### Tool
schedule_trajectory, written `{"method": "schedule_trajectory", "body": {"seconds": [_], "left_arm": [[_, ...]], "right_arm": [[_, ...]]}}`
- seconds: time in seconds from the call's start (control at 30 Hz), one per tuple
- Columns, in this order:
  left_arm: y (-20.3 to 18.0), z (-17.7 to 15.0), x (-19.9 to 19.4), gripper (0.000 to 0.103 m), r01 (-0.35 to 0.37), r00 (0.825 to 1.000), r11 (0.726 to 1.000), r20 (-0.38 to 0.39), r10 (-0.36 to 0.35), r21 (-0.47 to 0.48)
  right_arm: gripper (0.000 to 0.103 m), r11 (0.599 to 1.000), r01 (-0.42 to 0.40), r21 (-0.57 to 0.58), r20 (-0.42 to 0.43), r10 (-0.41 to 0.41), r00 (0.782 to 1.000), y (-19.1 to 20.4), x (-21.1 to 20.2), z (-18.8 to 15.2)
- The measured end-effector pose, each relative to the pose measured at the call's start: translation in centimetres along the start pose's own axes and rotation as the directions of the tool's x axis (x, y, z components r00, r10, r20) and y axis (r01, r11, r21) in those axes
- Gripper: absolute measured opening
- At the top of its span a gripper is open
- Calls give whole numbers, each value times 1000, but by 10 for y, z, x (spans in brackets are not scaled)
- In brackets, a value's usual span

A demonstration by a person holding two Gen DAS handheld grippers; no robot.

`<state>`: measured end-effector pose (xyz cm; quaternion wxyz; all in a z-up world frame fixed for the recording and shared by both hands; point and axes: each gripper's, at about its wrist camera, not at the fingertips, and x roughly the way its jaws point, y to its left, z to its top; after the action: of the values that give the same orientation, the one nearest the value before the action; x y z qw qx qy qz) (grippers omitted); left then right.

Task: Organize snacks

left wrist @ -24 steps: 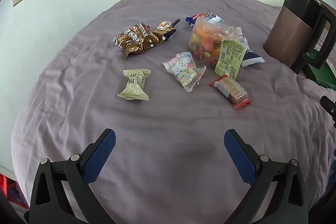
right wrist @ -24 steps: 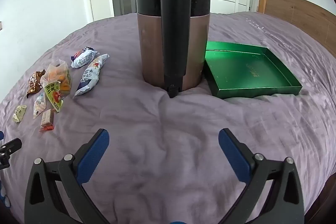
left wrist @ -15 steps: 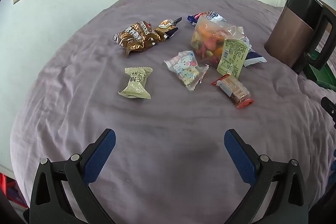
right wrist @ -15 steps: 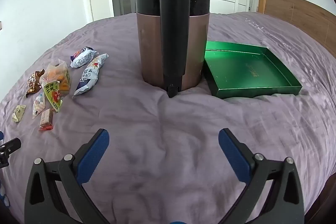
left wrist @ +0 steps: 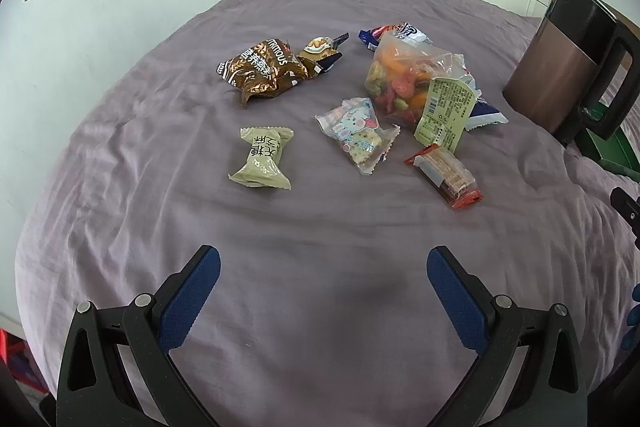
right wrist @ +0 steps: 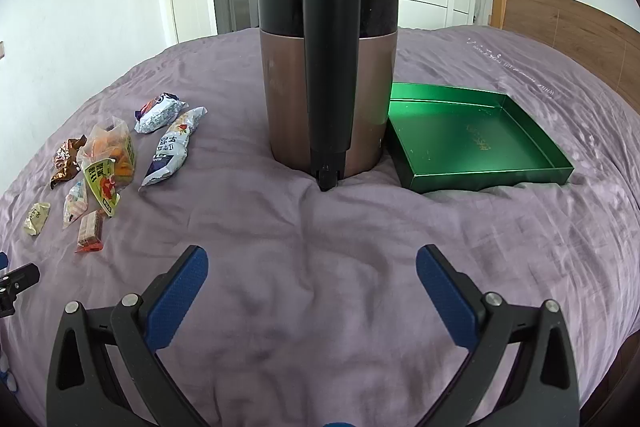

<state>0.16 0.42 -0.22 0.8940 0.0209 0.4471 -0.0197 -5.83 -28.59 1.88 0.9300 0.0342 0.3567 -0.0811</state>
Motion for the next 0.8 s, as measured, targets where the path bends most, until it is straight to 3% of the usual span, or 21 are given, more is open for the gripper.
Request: {"method": "schedule_trajectory", "body": {"seconds": [0.8], "left_arm": [[3, 1, 3, 102, 11, 1000, 1000, -12, -11, -13]], "right_arm": [[103, 1000, 3, -4, 9, -3, 1000, 2, 1, -1]]}}
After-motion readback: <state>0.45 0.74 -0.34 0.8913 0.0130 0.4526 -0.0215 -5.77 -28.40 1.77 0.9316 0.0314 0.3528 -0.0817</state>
